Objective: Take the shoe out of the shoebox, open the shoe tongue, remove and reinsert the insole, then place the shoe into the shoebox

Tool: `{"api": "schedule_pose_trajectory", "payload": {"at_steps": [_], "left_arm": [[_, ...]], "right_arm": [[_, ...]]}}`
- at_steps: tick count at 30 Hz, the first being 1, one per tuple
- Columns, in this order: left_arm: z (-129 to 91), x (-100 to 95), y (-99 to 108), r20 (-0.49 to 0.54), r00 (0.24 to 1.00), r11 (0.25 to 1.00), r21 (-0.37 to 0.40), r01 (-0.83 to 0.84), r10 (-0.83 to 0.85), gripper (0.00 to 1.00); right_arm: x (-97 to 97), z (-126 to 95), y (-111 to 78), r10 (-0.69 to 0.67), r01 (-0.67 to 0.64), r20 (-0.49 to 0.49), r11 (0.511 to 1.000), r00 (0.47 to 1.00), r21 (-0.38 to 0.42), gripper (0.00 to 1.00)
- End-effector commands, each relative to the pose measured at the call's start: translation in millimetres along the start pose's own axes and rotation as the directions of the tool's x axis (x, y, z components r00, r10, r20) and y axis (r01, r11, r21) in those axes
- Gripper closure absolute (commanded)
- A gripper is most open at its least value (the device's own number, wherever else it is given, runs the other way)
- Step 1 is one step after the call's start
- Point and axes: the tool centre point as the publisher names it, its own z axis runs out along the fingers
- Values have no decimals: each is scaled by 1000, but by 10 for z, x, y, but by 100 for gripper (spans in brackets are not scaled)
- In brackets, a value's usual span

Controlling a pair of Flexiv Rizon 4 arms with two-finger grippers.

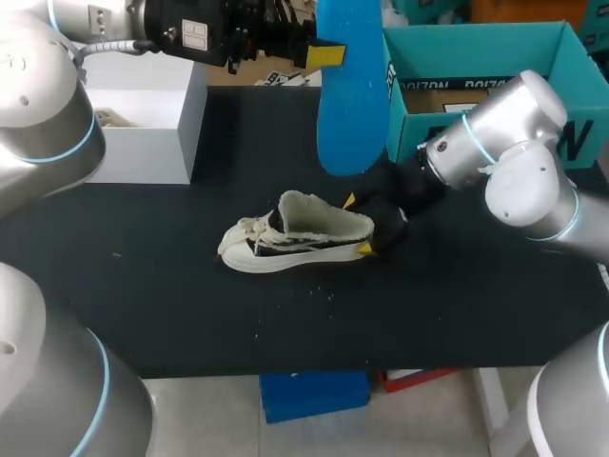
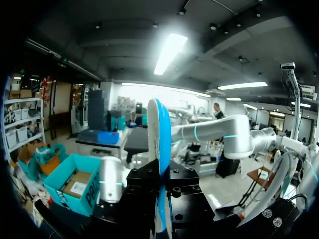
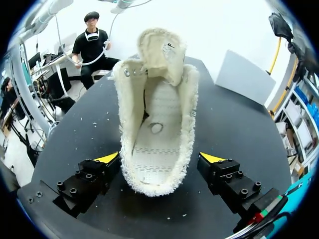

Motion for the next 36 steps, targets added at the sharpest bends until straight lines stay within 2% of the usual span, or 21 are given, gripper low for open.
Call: {"api": "schedule_pose_trajectory", "payload": {"at_steps": [1, 14, 20, 23, 24, 26, 27, 28, 29, 30, 32, 36], "left_arm": [[18, 1, 6, 5, 1000, 1000, 2, -1, 1, 100], [18, 1, 6, 5, 1000, 1000, 2, -1, 1, 100], [18, 1, 6, 5, 1000, 1000, 2, -1, 1, 100], [18, 1, 6, 5, 1000, 1000, 2, -1, 1, 100], [18, 1, 6, 5, 1000, 1000, 2, -1, 1, 100], [18, 1, 6, 5, 1000, 1000, 2, -1, 1, 100], [18, 1, 6, 5, 1000, 1000, 2, -1, 1, 100], [18, 1, 6, 5, 1000, 1000, 2, -1, 1, 100], [18, 1, 6, 5, 1000, 1000, 2, -1, 1, 100], [18, 1, 6, 5, 1000, 1000, 2, -1, 1, 100], [18, 1, 6, 5, 1000, 1000, 2, -1, 1, 100], [18, 1, 6, 5, 1000, 1000, 2, -1, 1, 100]], "right_arm": [[-23, 37, -71, 0, -1, -7, 997, 1000, -76, 0], [-56, 76, -136, 11, -16, -47, 995, 999, -102, 0], [-52, -135, -147, 9, -10, -85, 1000, 996, -14, 0], [-72, -285, -121, 16, -7, -103, 997, 995, 80, 0], [-92, -344, -124, 39, -25, -91, 989, 995, 148, 0], [-118, -412, -122, 58, -43, -65, 975, 996, 220, 0], [-140, -452, -117, 85, -66, -53, 952, 995, 299, 0], [-153, -467, -120, 99, -81, -40, 941, 994, 329, 0], [-172, -490, -116, 117, -100, -22, 921, 993, 376, 0], [-202, -510, -96, 140, -122, -4, 877, 990, 464, 0], [-244, -513, -62, 158, -140, 16, 816, 987, 560, 0], [-352, -469, 133, 142, -148, 65, 706, 988, 692, 0]]}}
